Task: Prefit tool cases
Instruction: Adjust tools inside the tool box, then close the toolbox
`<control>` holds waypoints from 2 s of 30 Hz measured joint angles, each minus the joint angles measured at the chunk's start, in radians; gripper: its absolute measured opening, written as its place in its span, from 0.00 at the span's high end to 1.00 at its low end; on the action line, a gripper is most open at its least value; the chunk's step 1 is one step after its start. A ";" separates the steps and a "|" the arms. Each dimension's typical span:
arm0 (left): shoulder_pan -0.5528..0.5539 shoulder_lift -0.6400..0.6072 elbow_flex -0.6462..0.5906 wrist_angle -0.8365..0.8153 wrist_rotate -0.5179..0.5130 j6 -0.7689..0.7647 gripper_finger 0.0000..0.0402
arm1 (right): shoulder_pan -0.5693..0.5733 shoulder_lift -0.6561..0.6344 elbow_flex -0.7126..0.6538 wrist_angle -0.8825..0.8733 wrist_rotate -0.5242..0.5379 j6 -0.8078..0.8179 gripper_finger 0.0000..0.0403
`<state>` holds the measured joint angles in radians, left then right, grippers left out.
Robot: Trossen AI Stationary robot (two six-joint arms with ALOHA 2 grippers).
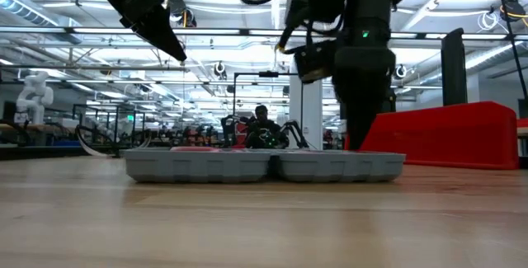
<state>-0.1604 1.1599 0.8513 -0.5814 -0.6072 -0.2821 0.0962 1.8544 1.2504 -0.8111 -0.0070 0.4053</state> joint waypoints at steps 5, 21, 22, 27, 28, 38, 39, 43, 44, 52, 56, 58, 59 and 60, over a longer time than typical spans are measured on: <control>0.000 0.000 0.000 -0.004 -0.001 0.000 0.79 | -0.003 -0.075 0.054 -0.016 0.081 -0.030 1.00; -0.001 0.000 -0.031 -0.189 0.178 -0.189 0.79 | -0.038 -0.102 0.030 -0.289 0.316 0.023 1.00; -0.002 0.000 -0.048 -0.184 0.218 -0.210 0.79 | -0.038 -0.102 0.009 -0.288 0.312 0.024 1.00; -0.008 0.012 -0.150 -0.136 0.351 -0.360 0.79 | -0.050 -0.102 -0.138 -0.226 0.265 0.080 1.00; -0.013 0.014 -0.172 -0.103 0.366 -0.379 0.79 | -0.051 -0.102 -0.168 -0.197 0.263 0.086 1.00; -0.052 0.040 -0.358 0.319 0.381 -0.516 0.79 | -0.049 -0.112 -0.317 0.052 0.156 0.115 1.00; -0.052 0.050 -0.368 0.330 0.369 -0.523 0.79 | -0.050 -0.113 -0.317 0.054 0.152 0.117 1.00; -0.052 0.126 -0.384 0.356 0.357 -0.524 0.79 | -0.049 -0.114 -0.319 0.078 0.145 0.118 1.00; -0.052 0.148 -0.385 0.378 0.357 -0.523 0.79 | -0.049 -0.113 -0.319 0.086 0.141 0.117 1.00; -0.051 0.308 -0.382 0.601 0.357 -0.468 0.79 | -0.052 -0.112 -0.319 0.164 0.070 0.098 1.00; -0.051 0.325 -0.383 0.650 0.357 -0.441 0.79 | -0.051 -0.110 -0.319 0.243 0.001 0.074 1.00; -0.050 0.326 -0.383 0.666 0.356 -0.436 0.79 | -0.051 -0.108 -0.319 0.273 -0.028 0.067 1.00; -0.050 0.327 -0.384 0.671 0.356 -0.434 0.79 | -0.051 -0.108 -0.319 0.290 -0.040 0.065 1.00; -0.050 0.327 -0.384 0.676 0.356 -0.427 0.79 | -0.051 -0.108 -0.319 0.302 -0.052 0.061 1.00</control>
<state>-0.2100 1.4866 0.4671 0.0942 -0.2510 -0.7095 0.0450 1.7462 0.9314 -0.5095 -0.0594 0.4665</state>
